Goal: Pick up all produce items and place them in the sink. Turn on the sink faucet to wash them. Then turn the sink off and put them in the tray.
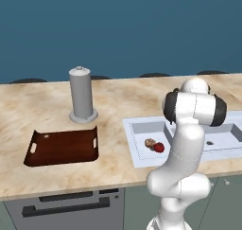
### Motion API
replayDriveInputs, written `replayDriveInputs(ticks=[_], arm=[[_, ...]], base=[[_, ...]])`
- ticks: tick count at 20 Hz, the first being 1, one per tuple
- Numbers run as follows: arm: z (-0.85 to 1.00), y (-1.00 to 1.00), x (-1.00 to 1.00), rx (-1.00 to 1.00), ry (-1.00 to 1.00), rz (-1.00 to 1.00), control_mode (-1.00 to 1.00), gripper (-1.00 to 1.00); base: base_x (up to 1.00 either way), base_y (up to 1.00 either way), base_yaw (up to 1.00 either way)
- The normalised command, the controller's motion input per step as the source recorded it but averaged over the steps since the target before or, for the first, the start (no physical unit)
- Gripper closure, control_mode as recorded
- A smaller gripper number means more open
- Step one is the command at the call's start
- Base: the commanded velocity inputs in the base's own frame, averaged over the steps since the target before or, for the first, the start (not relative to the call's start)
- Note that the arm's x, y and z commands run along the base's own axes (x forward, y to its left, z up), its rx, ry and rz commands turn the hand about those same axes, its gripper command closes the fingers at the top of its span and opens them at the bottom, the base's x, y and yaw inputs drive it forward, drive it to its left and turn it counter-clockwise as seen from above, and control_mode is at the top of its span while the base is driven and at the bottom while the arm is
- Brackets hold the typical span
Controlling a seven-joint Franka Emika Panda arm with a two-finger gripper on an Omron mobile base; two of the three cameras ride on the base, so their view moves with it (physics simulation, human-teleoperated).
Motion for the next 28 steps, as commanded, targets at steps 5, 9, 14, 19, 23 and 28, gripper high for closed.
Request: replayDriveInputs(ticks=[5,9,14,19,23,28], arm=[[1.0,-0.36,-0.37,0.0,-0.3,0.13,-1.0,-1.0],[0.88,-0.61,-0.74,-0.01,-0.3,0.12,-1.0,-1.0],[0.82,-0.72,-0.94,-0.07,-0.27,0.1,-1.0,-1.0],[0.93,-0.48,-0.82,-0.24,-0.25,0.15,-1.0,-1.0],[1.0,-0.03,-0.83,-0.46,-0.26,0.22,-1.0,-1.0],[0.92,0.1,-0.99,-0.65,-0.27,0.34,-1.0,-1.0]], base=[[0.0,0.0,0.0],[0.0,0.0,0.0],[0.0,0.0,0.0],[0.0,0.0,0.0],[0.0,0.0,0.0],[0.0,0.0,0.0]])
